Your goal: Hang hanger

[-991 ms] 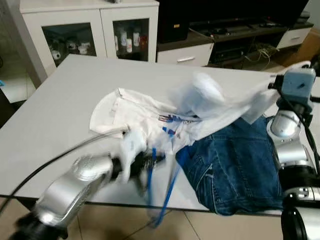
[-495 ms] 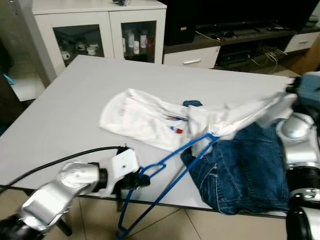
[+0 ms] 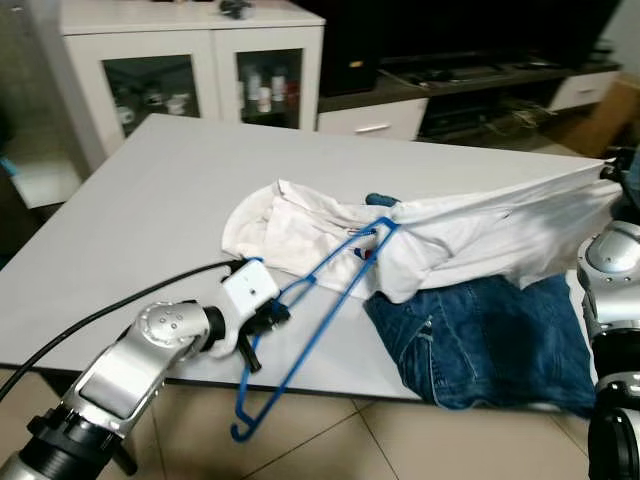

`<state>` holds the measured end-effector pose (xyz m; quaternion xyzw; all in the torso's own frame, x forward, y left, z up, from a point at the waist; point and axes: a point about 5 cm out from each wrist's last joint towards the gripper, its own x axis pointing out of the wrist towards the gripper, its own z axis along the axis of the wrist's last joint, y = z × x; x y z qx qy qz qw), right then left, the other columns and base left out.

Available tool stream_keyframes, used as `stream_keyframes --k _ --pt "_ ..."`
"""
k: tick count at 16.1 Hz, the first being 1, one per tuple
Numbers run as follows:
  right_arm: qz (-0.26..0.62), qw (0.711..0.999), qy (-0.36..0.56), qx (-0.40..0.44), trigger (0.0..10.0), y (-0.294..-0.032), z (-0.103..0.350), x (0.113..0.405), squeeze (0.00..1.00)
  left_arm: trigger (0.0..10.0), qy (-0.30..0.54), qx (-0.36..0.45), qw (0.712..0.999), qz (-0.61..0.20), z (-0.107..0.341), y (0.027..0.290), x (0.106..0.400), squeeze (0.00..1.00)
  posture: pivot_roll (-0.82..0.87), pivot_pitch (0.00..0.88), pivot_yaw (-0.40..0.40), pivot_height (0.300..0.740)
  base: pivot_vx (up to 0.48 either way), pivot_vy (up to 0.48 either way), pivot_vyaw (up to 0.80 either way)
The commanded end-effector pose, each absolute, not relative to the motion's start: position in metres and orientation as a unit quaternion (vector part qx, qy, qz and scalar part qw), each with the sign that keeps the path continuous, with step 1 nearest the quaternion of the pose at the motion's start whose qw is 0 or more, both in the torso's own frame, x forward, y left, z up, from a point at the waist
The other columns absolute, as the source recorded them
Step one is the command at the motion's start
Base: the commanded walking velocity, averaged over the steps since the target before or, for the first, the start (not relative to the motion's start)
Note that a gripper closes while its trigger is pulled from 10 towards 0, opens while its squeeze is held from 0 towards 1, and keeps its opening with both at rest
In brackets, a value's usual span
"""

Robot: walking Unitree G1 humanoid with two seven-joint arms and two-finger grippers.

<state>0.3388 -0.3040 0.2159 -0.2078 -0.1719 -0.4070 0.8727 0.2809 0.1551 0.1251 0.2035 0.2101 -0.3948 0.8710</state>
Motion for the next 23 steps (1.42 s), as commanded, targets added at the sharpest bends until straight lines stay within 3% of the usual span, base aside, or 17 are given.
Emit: stream_keyframes --k 1,4,6,8,12,15,18,20,23 --pt "-0.399 0.88 -0.161 -0.202 0.0 -0.301 0.214 0.342 0.0 9.8 0.212 0.206 0.893 -0.34 0.127 0.17 0.289 0.0 0.1 0.034 -0.058 0.74 0.0 0.0 0.0" --pt "-0.376 0.893 -0.142 -0.204 0.0 -0.288 0.201 0.346 0.0 9.9 0.175 0.18 0.889 -0.384 0.14 0.164 0.284 0.0 0.11 0.037 -0.06 0.74 0.0 0.0 0.0" --pt "-0.281 0.93 -0.125 -0.203 0.0 -0.257 0.191 0.36 0.0 10.0 0.151 0.23 0.818 -0.506 0.14 0.151 0.255 0.0 0.11 0.037 -0.063 0.74 0.0 0.0 0.0" --pt "-0.262 0.934 -0.134 -0.2 0.0 -0.247 0.195 0.364 0.0 10.0 0.157 0.245 0.785 -0.547 0.138 0.148 0.244 0.0 0.11 0.038 -0.065 0.74 0.0 0.0 0.0" --pt "-0.266 0.932 -0.147 -0.199 0.0 -0.245 0.21 0.373 0.0 10.0 0.135 0.286 0.764 -0.562 0.147 0.154 0.245 0.0 0.1 0.037 -0.067 0.74 0.0 0.0 0.0" --pt "-0.321 0.914 -0.146 -0.201 0.0 -0.266 0.222 0.374 0.0 10.0 0.146 0.378 0.738 -0.54 0.146 0.174 0.252 0.0 0.12 0.038 -0.072 0.74 0.0 0.0 0.0" --pt "-0.312 0.92 -0.138 -0.194 0.0 -0.27 0.23 0.379 0.0 10.0 0.156 0.435 0.717 -0.521 0.146 0.188 0.255 0.0 0.12 0.04 -0.072 0.74 0.0 0.0 0.0" --pt "-0.204 0.954 -0.112 -0.188 0.0 -0.245 0.227 0.393 0.0 10.0 0.142 0.462 0.71 -0.513 0.15 0.189 0.26 0.0 0.12 0.046 -0.069 0.74 0.0 0.0 0.0" --pt "-0.118 0.968 -0.121 -0.183 0.0 -0.211 0.225 0.4 0.0 10.0 0.129 0.473 0.709 -0.507 0.152 0.181 0.262 0.0 0.12 0.047 -0.069 0.74 0.0 0.0 0.0"
